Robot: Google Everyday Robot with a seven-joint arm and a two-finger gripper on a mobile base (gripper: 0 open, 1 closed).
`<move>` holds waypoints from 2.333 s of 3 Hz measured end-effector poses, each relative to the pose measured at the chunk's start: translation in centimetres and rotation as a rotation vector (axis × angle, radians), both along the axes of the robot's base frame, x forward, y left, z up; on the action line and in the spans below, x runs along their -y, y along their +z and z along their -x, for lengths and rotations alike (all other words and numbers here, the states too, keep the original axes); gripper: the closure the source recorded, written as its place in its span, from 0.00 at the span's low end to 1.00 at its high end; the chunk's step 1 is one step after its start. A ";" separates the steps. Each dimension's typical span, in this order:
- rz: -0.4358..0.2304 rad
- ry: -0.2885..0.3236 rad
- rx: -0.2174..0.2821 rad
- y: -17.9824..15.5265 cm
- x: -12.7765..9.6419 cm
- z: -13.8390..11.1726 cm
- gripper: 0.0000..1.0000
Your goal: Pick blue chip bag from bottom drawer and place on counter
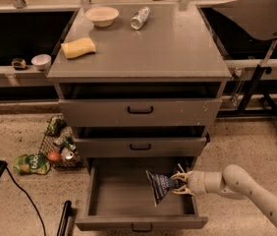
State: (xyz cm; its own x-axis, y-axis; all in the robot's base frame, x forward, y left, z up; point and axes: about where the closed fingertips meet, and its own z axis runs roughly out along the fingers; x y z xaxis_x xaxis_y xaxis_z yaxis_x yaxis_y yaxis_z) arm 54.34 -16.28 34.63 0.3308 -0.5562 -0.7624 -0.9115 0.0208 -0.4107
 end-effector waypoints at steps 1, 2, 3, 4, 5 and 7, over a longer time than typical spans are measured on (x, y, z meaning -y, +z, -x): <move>0.120 0.032 0.163 5.5 0.9 0.3 1.00; 0.276 0.043 0.330 12.6 1.9 1.5 1.00; 0.424 0.056 0.469 20.0 2.4 1.9 1.00; 0.484 0.064 0.521 23.9 3.0 1.2 1.00; 0.484 0.064 0.522 23.9 3.0 1.2 1.00; 0.577 0.081 0.678 31.0 4.4 -2.3 1.00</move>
Offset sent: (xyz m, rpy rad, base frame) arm -0.0135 -0.0507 0.2877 -0.5756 -0.6237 0.0639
